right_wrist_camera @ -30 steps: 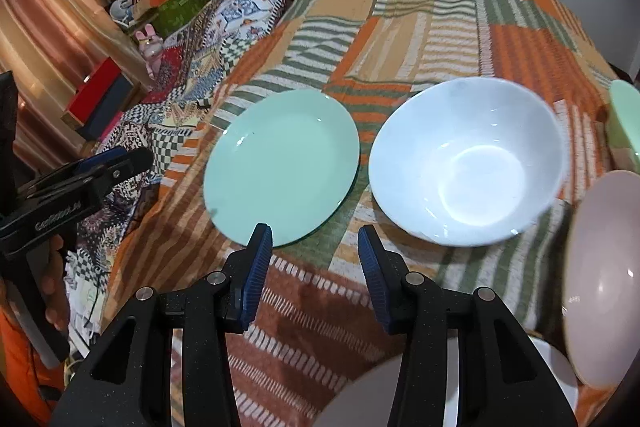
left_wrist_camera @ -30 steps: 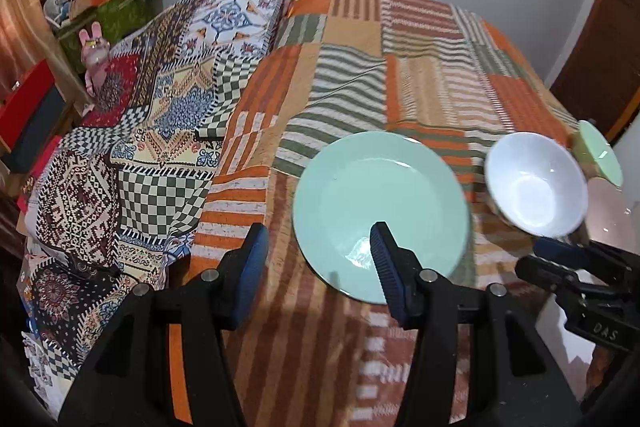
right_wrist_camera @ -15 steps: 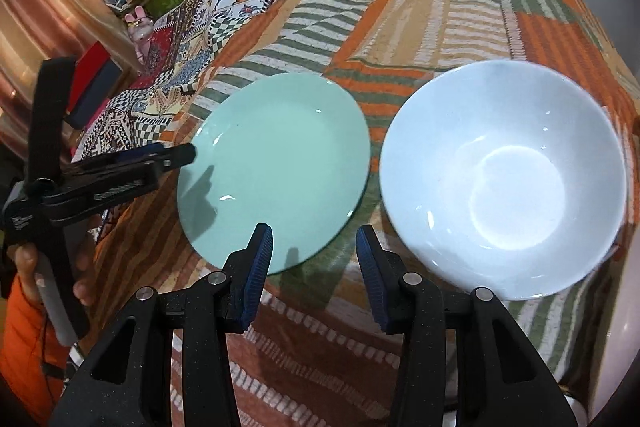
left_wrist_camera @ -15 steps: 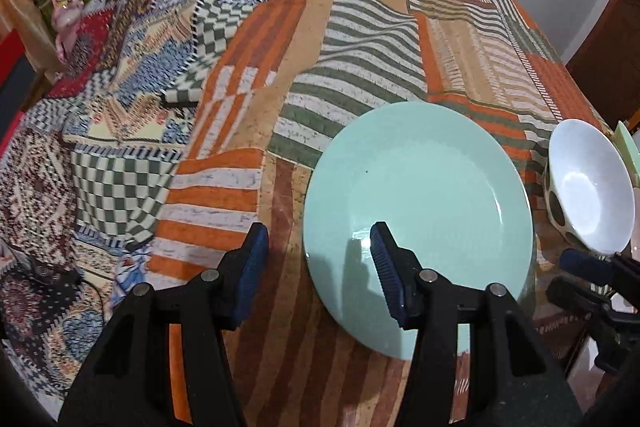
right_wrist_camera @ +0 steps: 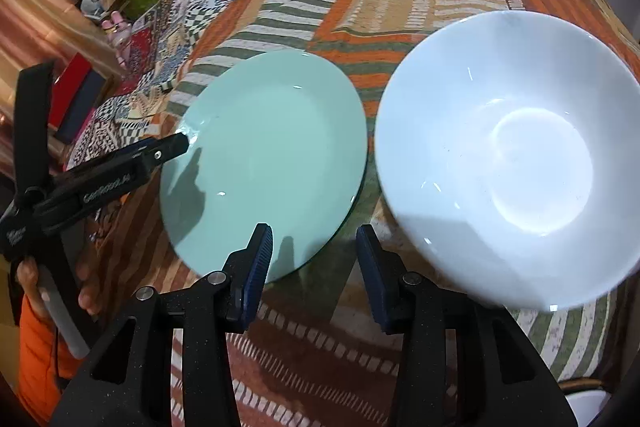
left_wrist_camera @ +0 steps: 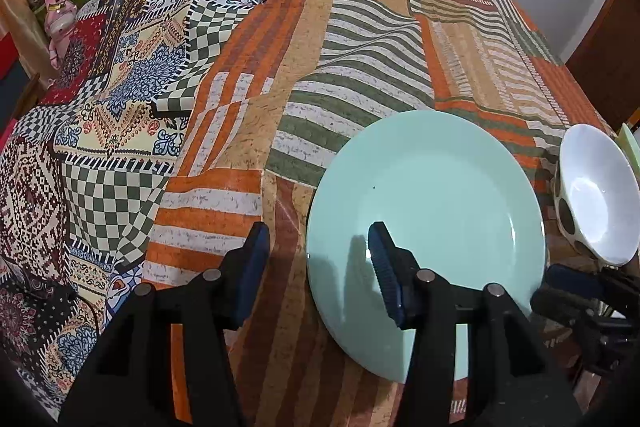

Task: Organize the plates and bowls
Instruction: 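Move both grippers toward the rim of the mint green plate, then close both grippers on the rim of the mint green plate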

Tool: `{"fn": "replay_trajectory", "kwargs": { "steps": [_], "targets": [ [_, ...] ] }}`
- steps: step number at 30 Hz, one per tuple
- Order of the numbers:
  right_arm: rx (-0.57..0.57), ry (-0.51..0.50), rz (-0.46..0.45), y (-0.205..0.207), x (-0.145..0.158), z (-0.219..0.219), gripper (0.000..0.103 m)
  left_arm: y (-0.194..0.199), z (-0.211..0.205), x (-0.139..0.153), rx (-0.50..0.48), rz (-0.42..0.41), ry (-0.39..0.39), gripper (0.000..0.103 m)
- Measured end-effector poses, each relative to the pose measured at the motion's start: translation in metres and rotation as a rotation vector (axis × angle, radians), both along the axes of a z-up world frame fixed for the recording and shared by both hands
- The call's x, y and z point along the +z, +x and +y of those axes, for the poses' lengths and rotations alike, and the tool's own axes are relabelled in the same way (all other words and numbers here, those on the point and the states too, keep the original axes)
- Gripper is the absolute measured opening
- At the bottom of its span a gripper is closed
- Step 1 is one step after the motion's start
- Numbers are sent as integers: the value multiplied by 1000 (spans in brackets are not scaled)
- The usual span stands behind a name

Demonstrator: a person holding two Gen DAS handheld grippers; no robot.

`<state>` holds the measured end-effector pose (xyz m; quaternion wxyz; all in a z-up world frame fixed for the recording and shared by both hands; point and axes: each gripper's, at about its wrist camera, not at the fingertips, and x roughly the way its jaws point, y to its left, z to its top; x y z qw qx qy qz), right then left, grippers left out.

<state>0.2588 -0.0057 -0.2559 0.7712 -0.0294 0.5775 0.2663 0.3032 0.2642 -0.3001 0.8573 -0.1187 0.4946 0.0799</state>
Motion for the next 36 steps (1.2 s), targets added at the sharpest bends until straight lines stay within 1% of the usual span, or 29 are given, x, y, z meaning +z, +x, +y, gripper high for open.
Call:
{"fn": "replay_trajectory", "kwargs": {
  "steps": [2, 8, 9, 10, 12, 13, 14, 15, 16, 17, 18, 19, 20, 21, 22, 23, 25, 27, 29, 31, 33, 36],
  "targets": [
    [-4, -7, -5, 2, -3, 1, 39, 1, -3, 0, -10, -3, 12, 46],
    [0, -10, -9, 5, -7, 3, 38, 6, -13, -1, -49, -3, 38, 44],
    [1, -7, -9, 6, -7, 3, 37, 6, -14, -1, -52, -3, 41, 44],
    [-1, -6, -12, 6, -8, 3, 30, 4, -16, -1, -56, -5, 44, 43],
    [-6, -8, -13, 6, -8, 2, 28, 1, -17, 1, -60, -9, 45, 41],
    [-6, -8, -14, 6, -8, 2, 25, -1, -18, 2, -65, -10, 40, 39],
    [-7, -14, -15, 5, -7, 0, 24, -3, -19, 3, -81, -12, 18, 18],
    [-4, -15, -12, 5, -7, 2, 23, -3, -20, 0, -139, 12, -100, 1],
    [0, -11, 0, 5, -7, 2, 23, -4, -23, -3, -165, 37, -191, 0],
    [1, -9, 7, 3, -7, 2, 23, -6, -30, -7, -177, 56, -209, 0],
    [5, -13, 8, 1, -6, 2, 23, -8, -40, -9, -194, 67, -174, 0],
    [10, -16, 8, -1, -6, 4, 23, -12, -50, -8, -211, 62, -121, 0],
    [19, -24, 6, -4, -6, 4, 22, -17, -58, -7, -226, 54, -87, 0],
    [29, -27, 4, -6, -6, 4, 22, -21, -63, -5, -233, 49, -94, 0],
    [35, -23, 9, -7, -6, 4, 22, -25, -63, -2, -224, 42, -92, 0],
    [36, -19, 16, -8, -6, 3, 21, -27, -63, 0, -208, 35, -68, 0],
    [29, -9, 29, -7, -5, 0, 21, -31, -57, 8, -163, 8, 14, 0],
    [24, -8, 33, -5, -4, -1, 21, -30, -46, 15, -129, -8, 40, 1],
    [19, -16, 14, -4, -1, -2, 22, -28, -32, 19, -99, -10, 33, 2],
    [12, -23, -10, -4, 1, -1, 22, -24, -16, 19, -69, -10, 5, 6],
    [12, -24, -9, -1, 0, 0, 22, -16, -1, 14, -41, -1, -17, 8],
    [14, -35, -9, 1, -4, 3, 22, -10, 8, 4, -42, 10, -60, 8]
  ]
}}
